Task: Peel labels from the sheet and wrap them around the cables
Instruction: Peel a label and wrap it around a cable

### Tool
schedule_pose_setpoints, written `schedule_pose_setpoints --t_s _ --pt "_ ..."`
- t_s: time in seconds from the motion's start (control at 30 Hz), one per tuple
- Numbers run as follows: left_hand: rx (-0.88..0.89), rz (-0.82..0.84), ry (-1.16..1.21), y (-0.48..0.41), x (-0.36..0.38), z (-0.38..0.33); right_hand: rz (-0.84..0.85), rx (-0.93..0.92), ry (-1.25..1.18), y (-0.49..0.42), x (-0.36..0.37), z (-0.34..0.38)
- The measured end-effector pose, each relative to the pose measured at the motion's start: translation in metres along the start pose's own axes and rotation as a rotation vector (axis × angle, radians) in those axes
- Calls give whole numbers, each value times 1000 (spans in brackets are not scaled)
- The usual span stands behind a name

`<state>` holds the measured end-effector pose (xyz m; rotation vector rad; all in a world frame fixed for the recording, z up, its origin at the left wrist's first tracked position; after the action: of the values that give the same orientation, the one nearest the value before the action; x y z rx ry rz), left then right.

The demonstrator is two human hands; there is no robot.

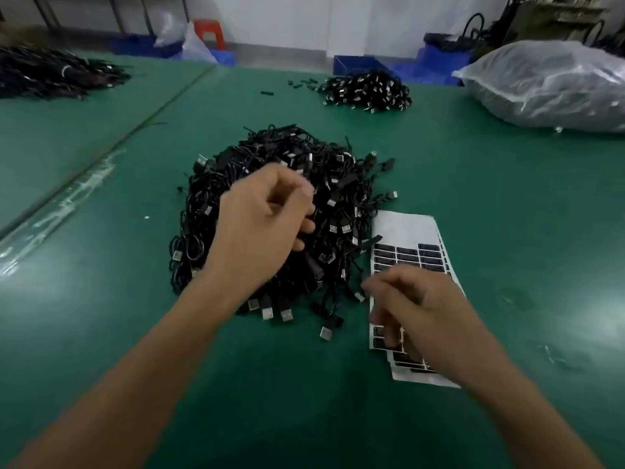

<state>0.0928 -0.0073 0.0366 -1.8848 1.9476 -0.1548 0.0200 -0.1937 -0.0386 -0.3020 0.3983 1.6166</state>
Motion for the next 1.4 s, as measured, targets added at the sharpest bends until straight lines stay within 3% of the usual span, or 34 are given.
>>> schedule_pose_setpoints --t_s 0.1,0.2,0.33,0.53,0.7,1.03,1.23,1.4 --pt "28 23 -173 -41 19 9 -156 -17 63 -36 -13 -9" --pt "-9 162 -409 -61 53 36 -259 31 88 -63 -22 -23" --pt "-18 244 -609 -65 71 64 -332 57 123 -87 -31 -30" --pt "32 210 -483 -63 61 62 -334 -6 153 -109 -23 -21" --pt "6 163 -293 -63 53 57 -268 -77 381 -121 -8 -14" --pt "32 139 -286 -60 53 56 -662 -89 108 -103 -39 -20" --pt "26 146 -306 -60 54 58 -506 -90 331 -112 -23 -25" --pt "-11 128 -224 -62 51 59 -530 -114 394 -108 -16 -21"
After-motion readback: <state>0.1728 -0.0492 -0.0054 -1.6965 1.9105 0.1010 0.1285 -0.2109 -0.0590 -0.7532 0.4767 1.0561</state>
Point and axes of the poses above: each hand's wrist, its own y-axis away from the middle knuckle, its own x-axis out of the palm, z = x × y, the point moved 10 cm from there along -y, towards the middle knuckle, and after that the axes turned 2 degrees about y, right-handed, at the moved point
